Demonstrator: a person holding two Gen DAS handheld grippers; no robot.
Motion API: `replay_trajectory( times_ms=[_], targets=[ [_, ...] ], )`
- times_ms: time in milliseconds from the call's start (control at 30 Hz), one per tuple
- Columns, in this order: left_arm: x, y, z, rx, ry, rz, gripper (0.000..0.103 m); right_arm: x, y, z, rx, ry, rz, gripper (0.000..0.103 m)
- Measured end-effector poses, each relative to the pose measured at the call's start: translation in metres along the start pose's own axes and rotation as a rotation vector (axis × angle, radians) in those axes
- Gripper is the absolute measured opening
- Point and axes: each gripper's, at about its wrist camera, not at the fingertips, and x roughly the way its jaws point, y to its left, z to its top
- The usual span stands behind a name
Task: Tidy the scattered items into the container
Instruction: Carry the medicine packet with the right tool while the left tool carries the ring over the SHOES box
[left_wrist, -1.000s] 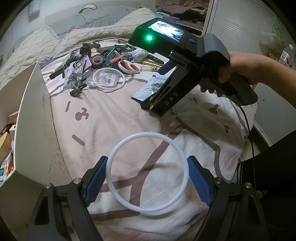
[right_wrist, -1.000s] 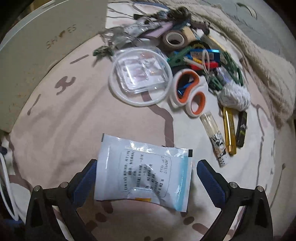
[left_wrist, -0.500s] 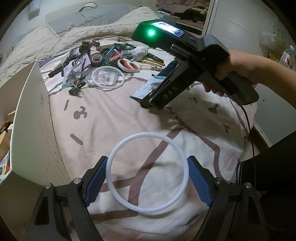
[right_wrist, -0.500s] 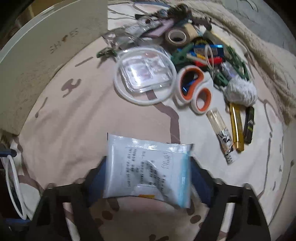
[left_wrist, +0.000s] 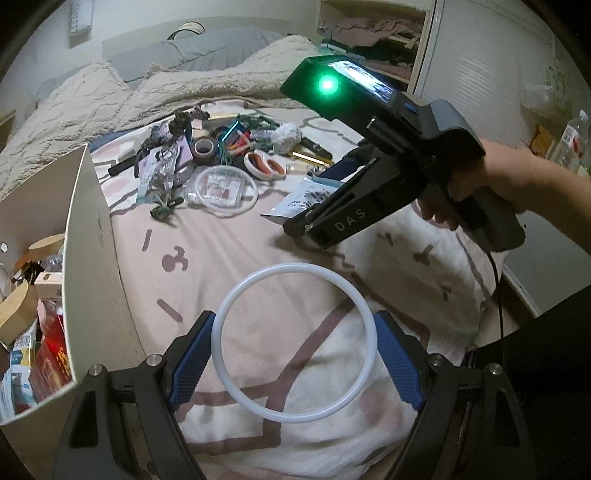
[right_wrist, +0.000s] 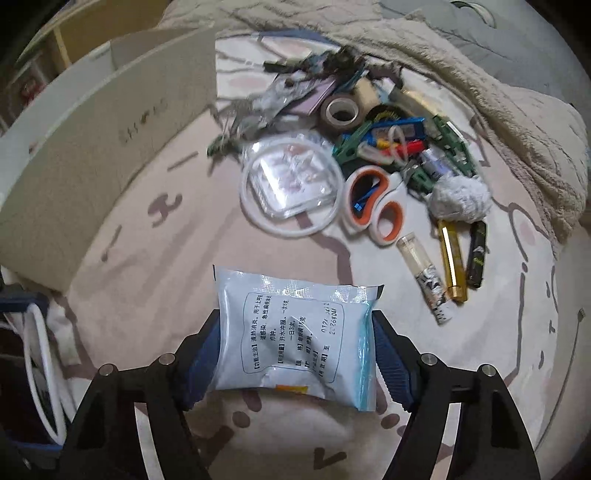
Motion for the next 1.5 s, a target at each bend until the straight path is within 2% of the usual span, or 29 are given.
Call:
replay_trajectory(
  times_ms=[133,267,433,767,1033,1233,1500],
  targets=[
    [-0.006,-0.002,0.009,0.003,-0.025,0.012,0.085,-0.016,-0.003,0.000,0.037,-0.035,0.013,0.077],
    [-0.021,0.000,0.022,-0.009,-0.075,0.017,0.085,-0.026,0.014,0.009,0.061,-0.075,0.021,0.077],
    [-0.043,0.011,0.037,-0.040,-0.144,0.047,0.085,-0.044,0.008,0.018,0.101,-0.135,0.034,0.077],
    [-0.085,0.061,0.058,-0.171,-0.234,0.155,0.085,-0.081,0.014,0.041,0.141,-0.245,0.066,0.077],
    [-0.124,0.105,0.071,-0.234,-0.327,0.293,0.085,-0.106,0.036,0.068,0.126,-0.320,0.107,0.077],
    [-0.141,0.135,0.072,-0.279,-0.355,0.387,0.085,-0.117,0.055,0.094,0.101,-0.358,0.104,0.077],
    [-0.154,0.171,0.076,-0.351,-0.385,0.445,0.085,-0.131,0.078,0.130,0.099,-0.399,0.130,0.077]
  ],
)
